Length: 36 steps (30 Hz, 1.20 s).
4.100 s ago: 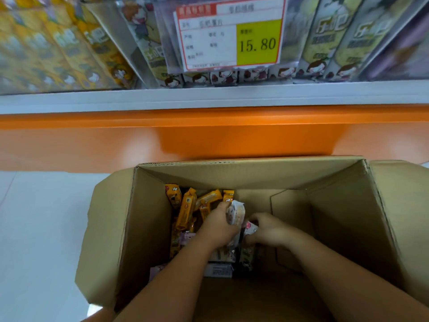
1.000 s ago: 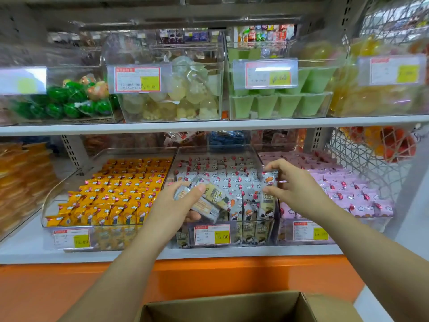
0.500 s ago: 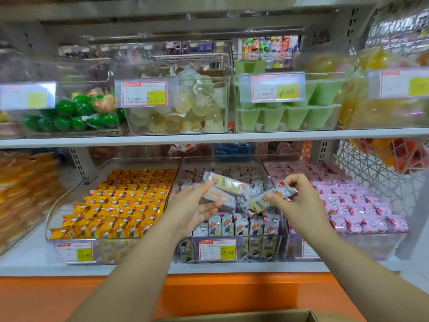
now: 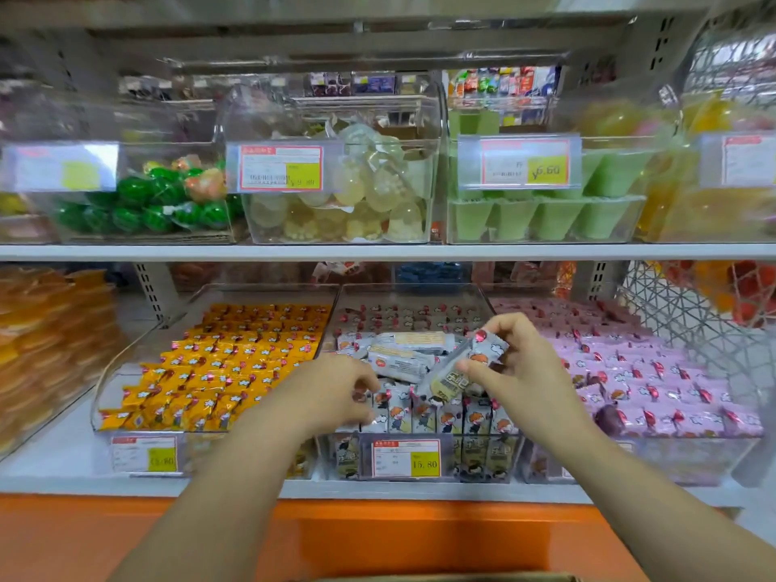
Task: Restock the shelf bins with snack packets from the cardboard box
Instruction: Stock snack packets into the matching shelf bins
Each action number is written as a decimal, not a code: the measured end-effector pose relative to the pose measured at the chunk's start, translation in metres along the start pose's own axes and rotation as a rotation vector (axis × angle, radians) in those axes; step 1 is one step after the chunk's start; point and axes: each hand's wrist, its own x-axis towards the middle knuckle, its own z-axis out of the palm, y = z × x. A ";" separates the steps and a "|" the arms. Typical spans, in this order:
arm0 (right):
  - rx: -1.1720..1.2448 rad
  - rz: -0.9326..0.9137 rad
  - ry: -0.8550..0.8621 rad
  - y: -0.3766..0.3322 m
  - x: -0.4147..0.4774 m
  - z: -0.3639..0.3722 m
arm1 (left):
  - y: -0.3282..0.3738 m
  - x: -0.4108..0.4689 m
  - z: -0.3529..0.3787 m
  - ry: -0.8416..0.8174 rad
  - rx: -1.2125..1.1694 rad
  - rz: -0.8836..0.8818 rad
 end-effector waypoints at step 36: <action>-0.209 -0.011 -0.225 -0.011 0.034 0.067 | -0.034 -0.003 0.014 0.274 0.384 -0.131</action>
